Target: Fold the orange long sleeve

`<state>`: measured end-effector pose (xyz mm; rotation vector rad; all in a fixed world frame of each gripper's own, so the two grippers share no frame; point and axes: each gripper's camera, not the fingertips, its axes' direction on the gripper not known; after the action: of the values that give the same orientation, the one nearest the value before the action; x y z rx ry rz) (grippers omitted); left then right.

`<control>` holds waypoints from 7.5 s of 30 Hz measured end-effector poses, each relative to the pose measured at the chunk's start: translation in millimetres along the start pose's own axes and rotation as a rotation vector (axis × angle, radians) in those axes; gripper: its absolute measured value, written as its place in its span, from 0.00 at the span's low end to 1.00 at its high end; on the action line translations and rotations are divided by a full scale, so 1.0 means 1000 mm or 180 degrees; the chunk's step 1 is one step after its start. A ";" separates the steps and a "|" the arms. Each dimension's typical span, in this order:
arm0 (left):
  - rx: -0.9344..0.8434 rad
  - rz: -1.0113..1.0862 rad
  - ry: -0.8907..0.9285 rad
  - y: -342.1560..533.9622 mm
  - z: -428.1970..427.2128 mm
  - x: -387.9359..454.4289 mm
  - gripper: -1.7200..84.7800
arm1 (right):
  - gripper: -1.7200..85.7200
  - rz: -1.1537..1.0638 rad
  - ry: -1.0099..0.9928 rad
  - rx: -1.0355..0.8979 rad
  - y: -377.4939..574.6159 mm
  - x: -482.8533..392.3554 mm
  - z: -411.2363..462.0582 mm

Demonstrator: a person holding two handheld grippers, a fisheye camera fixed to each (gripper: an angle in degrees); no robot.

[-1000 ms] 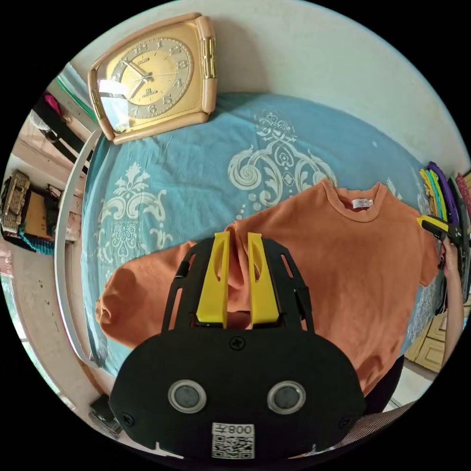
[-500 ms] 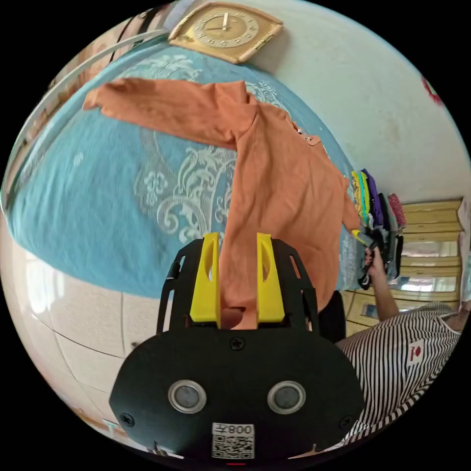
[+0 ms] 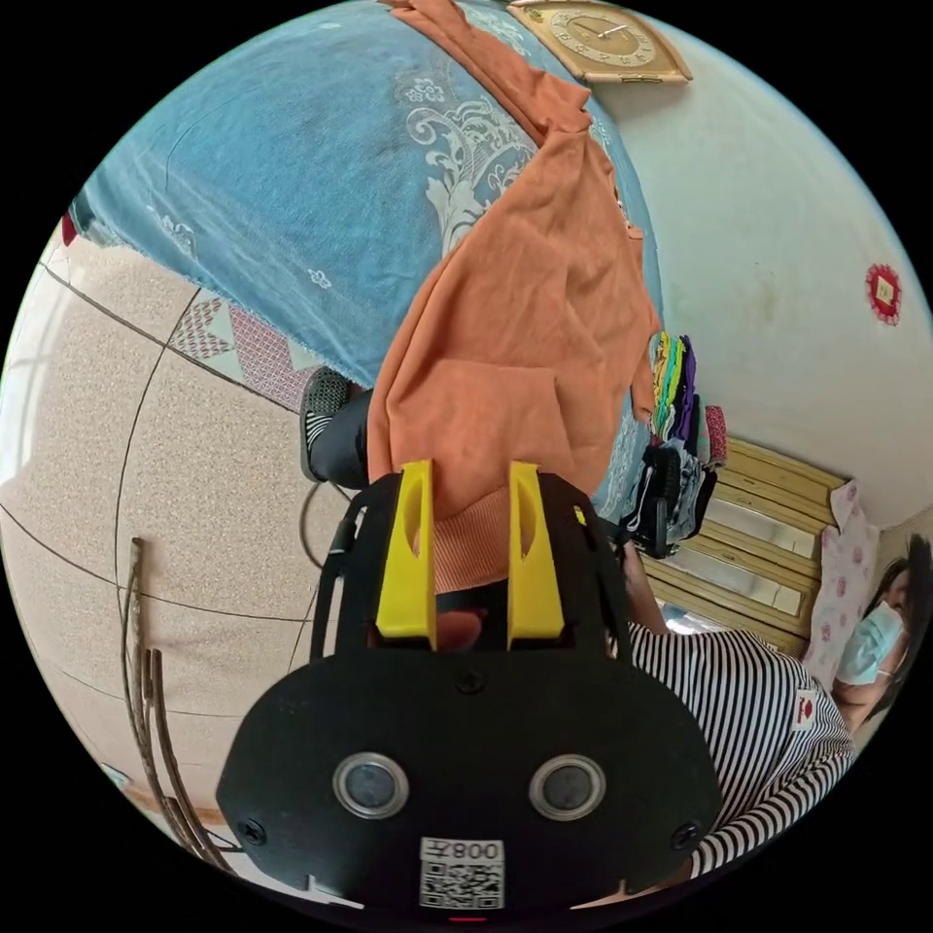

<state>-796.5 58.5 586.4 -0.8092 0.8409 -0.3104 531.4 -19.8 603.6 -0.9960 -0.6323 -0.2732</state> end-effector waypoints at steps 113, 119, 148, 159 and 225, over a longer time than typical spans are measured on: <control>0.0626 0.1597 0.0319 -0.358 0.235 0.383 0.11 | 0.05 -0.1910 0.0491 0.1948 -0.195 -0.342 -0.042; 0.0990 0.1433 0.0059 -0.350 0.223 0.367 0.09 | 0.05 -0.1834 0.0503 0.1430 -0.238 -0.350 0.002; 0.0080 0.2967 -0.0766 -0.459 0.418 0.604 0.11 | 0.09 -0.1354 0.1551 0.1908 -0.185 -0.208 -0.068; -0.0416 0.3134 -0.1248 -0.502 0.514 0.677 0.06 | 0.05 -0.1858 0.2089 0.2021 -0.175 -0.231 -0.045; 0.0435 0.2639 -0.2155 -0.300 0.357 0.487 0.02 | 0.02 -0.1413 0.1285 0.1436 -0.243 -0.189 -0.121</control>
<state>-192.4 -222.8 688.5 -0.3373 0.4414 0.6103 307.5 -263.9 610.6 -0.3409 -0.5056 -0.6718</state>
